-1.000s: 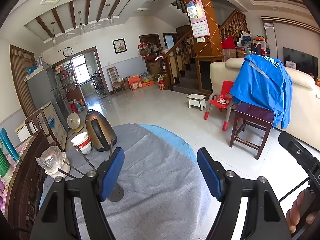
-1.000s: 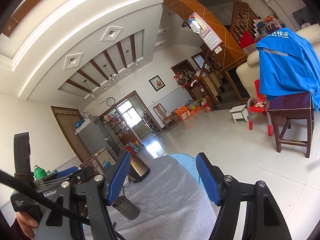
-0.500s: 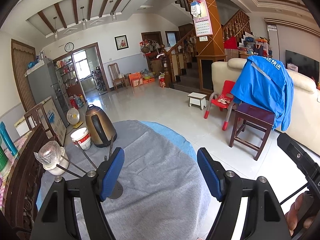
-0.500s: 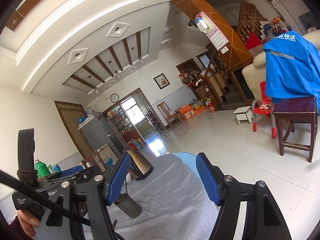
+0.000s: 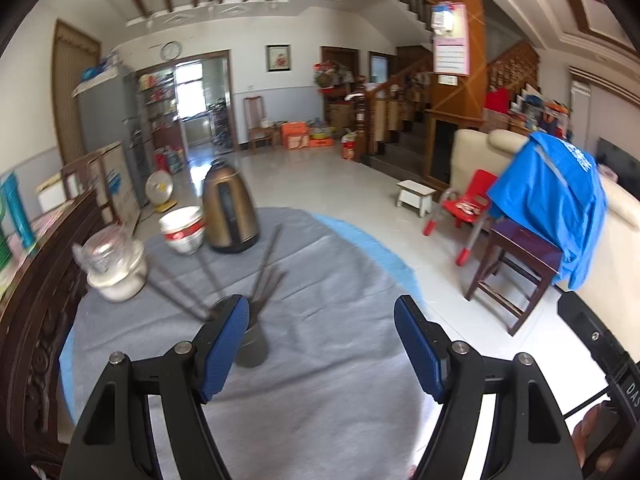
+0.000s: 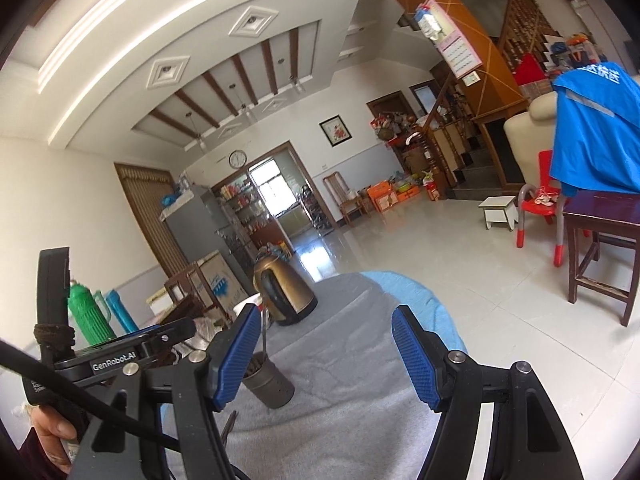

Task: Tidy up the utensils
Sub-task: 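Raise both open grippers away from the holder, then lower both open grippers over the remaining dark chopsticks on the cloth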

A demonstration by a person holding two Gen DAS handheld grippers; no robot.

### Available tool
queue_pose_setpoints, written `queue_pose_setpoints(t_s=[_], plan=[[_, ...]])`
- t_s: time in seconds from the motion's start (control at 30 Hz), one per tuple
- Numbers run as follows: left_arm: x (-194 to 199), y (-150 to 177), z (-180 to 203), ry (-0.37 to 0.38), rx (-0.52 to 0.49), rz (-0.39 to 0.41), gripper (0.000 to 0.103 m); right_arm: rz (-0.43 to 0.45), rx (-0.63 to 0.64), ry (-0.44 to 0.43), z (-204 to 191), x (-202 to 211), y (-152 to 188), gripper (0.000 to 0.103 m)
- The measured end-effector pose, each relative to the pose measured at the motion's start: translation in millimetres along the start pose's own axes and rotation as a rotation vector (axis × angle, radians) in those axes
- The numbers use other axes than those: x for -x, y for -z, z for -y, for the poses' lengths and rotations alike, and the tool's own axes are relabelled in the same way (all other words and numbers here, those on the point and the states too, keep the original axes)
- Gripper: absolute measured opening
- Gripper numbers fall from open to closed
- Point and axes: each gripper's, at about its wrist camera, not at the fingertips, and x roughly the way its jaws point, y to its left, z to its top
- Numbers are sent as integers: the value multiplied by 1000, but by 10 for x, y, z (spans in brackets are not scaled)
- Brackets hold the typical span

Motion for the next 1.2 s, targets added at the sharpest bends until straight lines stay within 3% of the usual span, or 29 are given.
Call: queue_pose_setpoints(t_s=[0.17, 0.33, 0.63, 0.77, 0.87, 0.97, 1.2], plan=[[48, 233, -700, -72, 104, -14, 76, -32, 20, -8, -221, -207, 130, 71], [160, 634, -1539, -201, 221, -46, 76, -108, 20, -61, -551, -630, 296, 71], [133, 1489, -2653, -356, 443, -215, 76, -385, 98, -220, -1483, -1716, 890, 71], [-64, 1731, -2879, -330, 503, -292, 76, -543, 146, -228, -1728, -2137, 1286, 60], [-171, 1865, -2869, -313, 515, -323, 76, -672, 156, -209, -1779, -2452, 1645, 41], [-236, 1983, -2868, -272, 530, -353, 76, -776, 151, -185, -1751, -2692, 1973, 40], [-330, 2191, -2862, -227, 546, -412, 76, -849, 213, -171, -1913, -3102, 2340, 36]])
